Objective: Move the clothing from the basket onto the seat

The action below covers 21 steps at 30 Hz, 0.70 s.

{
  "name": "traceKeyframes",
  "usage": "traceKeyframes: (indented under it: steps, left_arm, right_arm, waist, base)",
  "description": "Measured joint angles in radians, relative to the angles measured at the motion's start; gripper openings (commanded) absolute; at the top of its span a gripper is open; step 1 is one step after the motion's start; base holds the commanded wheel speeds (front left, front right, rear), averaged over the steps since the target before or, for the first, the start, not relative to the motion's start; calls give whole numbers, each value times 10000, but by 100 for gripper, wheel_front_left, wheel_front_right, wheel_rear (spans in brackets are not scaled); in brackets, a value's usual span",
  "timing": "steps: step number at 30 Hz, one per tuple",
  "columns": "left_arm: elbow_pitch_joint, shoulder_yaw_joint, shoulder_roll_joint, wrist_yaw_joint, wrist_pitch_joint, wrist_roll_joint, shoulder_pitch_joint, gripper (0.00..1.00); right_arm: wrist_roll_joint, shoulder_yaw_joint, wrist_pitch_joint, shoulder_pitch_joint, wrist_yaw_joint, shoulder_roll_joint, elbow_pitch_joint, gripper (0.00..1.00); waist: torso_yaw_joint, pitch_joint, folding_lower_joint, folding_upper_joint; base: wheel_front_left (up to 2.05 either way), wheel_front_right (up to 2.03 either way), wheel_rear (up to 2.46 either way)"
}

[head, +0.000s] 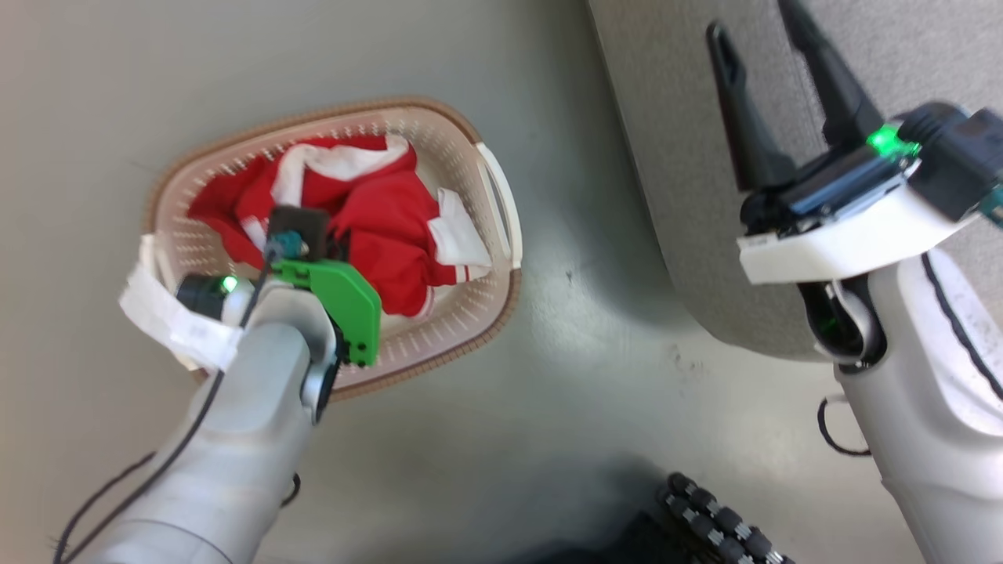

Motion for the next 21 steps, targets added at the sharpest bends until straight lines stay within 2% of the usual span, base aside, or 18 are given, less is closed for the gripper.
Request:
traceKeyframes:
  steps: [7, 21]
  left_arm:
    - [-433, -339, -8, -42, -489, -483, 447, 0]
    - [-1143, -596, -12, 29, -1097, -1200, 1352, 0]
  right_arm:
    - [-59, 102, 0, 427, 0, -230, 447, 100]
    - [-69, 90, 2, 1195, 0, 197, 1206, 100]
  waist:
    - [290, -909, 0, 0]
    - [735, -2885, 0, 0]
  base:
    - [0, 0, 0]
    - [0, 0, 0]
